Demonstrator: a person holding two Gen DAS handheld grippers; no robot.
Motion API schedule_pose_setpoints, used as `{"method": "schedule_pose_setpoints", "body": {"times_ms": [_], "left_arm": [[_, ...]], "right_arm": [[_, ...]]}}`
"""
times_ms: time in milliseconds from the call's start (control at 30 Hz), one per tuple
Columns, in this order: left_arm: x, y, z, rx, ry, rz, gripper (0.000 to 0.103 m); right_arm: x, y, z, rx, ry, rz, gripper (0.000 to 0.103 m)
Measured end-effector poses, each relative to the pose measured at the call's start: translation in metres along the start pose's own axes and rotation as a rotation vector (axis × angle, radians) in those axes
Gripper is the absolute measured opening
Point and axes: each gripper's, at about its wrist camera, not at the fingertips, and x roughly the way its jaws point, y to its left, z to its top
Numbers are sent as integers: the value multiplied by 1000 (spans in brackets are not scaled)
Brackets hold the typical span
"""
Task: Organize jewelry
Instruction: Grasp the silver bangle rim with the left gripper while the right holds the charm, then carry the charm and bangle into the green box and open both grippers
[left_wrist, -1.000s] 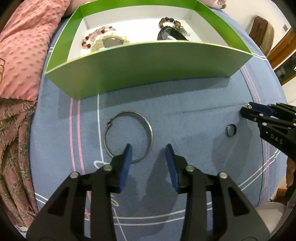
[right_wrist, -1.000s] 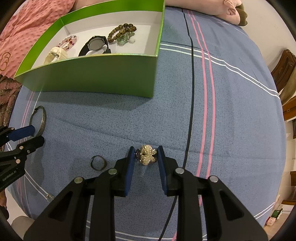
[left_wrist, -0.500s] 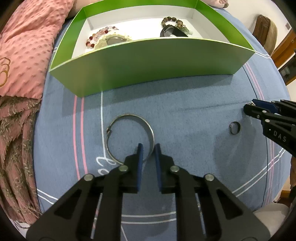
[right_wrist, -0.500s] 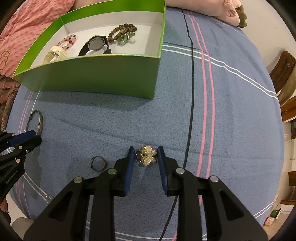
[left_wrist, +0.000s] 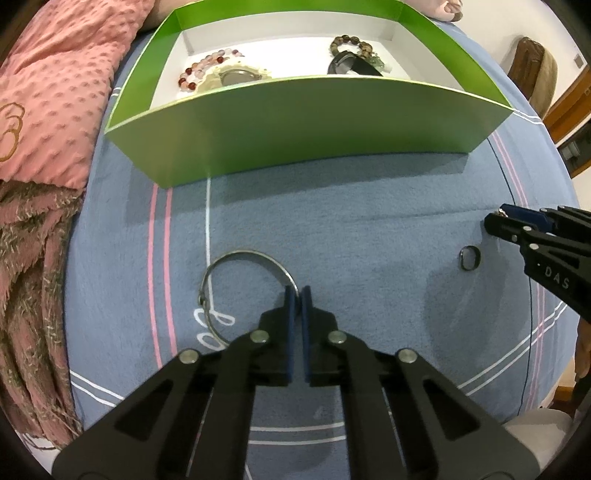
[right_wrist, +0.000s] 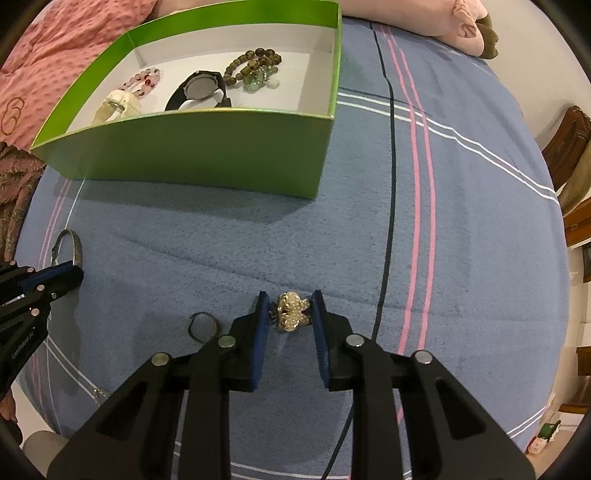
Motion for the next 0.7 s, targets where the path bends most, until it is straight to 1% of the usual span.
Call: {"method": "schedule_pose_setpoints", "body": {"times_ms": [100,367,500,700], "left_arm": [[-6,9,-1,-25,-14,-10,3],[-47,34,-5,-96,-99,-21,3],[-70,43,-3,-112,-143,-20,3],[-100,38,5,-115,-196,22,3]], "right_arm": [[-3,0,0,4,-8,4,20],[-26,-8,6,20,-53,8,20],[-40,-7,8,23,-80,15,20],[-64,1,14,-6,-139,20,20]]}}
